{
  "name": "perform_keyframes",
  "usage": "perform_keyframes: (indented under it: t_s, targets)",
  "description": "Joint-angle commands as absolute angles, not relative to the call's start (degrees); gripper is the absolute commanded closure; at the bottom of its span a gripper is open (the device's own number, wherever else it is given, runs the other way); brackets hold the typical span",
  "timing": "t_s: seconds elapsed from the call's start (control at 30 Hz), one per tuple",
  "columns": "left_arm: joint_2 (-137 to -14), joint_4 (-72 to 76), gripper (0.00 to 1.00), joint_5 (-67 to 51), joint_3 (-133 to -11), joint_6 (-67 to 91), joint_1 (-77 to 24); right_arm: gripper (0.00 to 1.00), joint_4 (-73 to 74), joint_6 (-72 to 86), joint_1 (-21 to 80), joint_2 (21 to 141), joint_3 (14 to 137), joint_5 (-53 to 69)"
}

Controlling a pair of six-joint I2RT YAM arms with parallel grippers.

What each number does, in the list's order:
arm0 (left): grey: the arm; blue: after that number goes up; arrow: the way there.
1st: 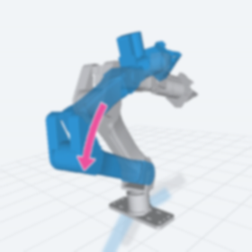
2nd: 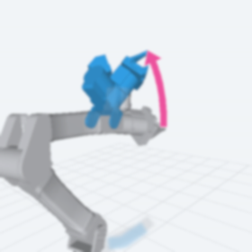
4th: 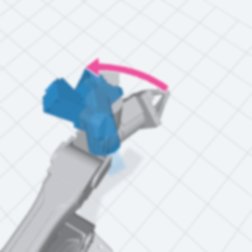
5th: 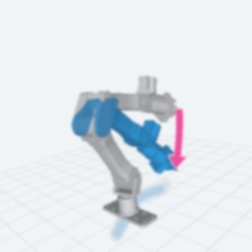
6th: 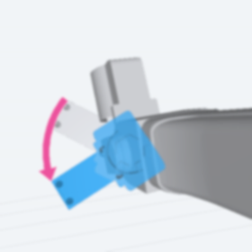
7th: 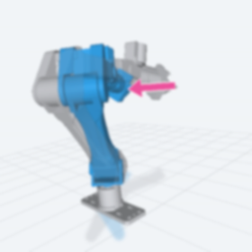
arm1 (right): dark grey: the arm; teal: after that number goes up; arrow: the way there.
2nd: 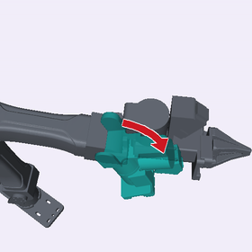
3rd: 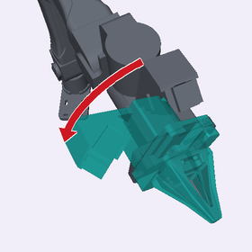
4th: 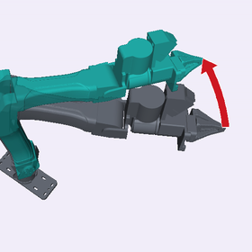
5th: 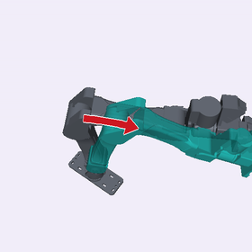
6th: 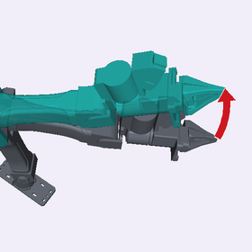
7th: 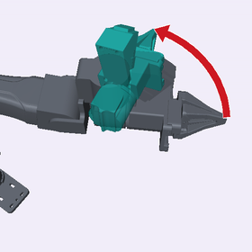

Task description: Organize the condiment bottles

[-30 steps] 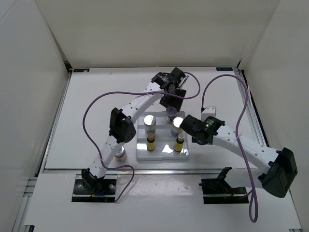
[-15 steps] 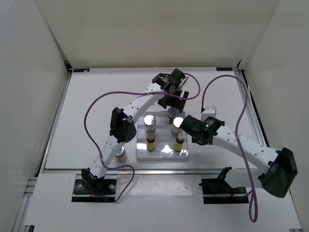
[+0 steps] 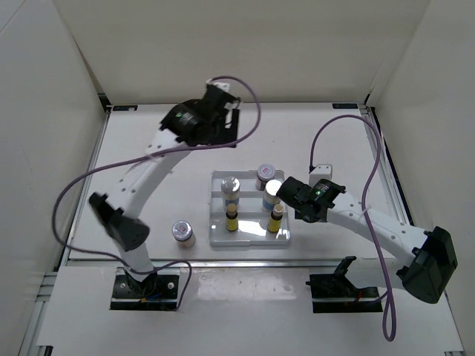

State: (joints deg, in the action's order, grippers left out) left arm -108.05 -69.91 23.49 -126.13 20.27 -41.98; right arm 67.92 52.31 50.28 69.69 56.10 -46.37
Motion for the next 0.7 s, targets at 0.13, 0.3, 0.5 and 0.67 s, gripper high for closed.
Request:
perform_keyframes:
  t_s: [0.13,0.3,0.5,0.67]
  targets:
    - [-82.1,-65.8,0.00,21.8,-89.2,31.5,-29.6,0.00,67.9,54.0,51.1,69.1,56.0,-48.4]
    - [-65.2,-58.4,0.00,10.4,-65.8,34.5,-27.4,0.00,67.9,54.0,51.6,69.1,56.0,-48.4]
    - [-59.9,-58.4,0.00,4.9,-54.8,39.8,-27.4,0.00,67.9,54.0,52.6,69.6,56.0,-48.4]
    - [-58.7,-57.3,0.00,4.2,-50.1,44.7,-30.3,0.00,67.9,54.0,52.6,69.6,56.0,-48.4]
